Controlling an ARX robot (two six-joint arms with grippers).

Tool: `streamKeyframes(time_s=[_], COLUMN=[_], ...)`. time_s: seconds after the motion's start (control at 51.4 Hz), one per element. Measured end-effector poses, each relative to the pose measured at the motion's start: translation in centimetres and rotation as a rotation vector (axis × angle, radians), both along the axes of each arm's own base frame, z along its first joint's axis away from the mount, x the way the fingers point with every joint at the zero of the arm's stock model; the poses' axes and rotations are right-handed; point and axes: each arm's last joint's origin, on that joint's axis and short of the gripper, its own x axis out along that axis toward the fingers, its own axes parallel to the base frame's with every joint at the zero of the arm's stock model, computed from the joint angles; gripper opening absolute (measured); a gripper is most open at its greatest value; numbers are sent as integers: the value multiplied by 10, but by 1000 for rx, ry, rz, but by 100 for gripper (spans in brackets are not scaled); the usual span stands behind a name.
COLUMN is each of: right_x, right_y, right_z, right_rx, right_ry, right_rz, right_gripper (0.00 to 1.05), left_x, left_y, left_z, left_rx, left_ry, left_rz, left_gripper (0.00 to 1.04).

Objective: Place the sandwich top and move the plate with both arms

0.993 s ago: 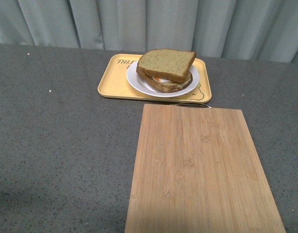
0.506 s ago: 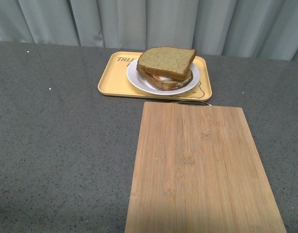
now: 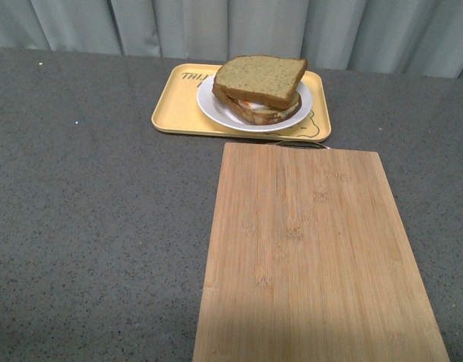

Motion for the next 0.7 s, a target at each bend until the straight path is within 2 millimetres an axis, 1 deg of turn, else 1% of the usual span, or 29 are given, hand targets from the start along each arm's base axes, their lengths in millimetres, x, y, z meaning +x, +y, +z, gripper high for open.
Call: streamKeyframes(time_s=[0.428,0.545,0.701], right_x=[0,0,0], right_y=[0,0,0], right_z=[0,0,0], right_rx=[0,0,0], right_ry=[0,0,0], right_rz=[0,0,0], right_gripper=[95,95,95], left_x=[-9,-17,-20], left_y=[0,0,0], left_z=[-1,-5,-3], left_rx=[0,0,0], left_ry=[0,35,6], left_rz=[0,0,0], left_gripper=[4,4,4])
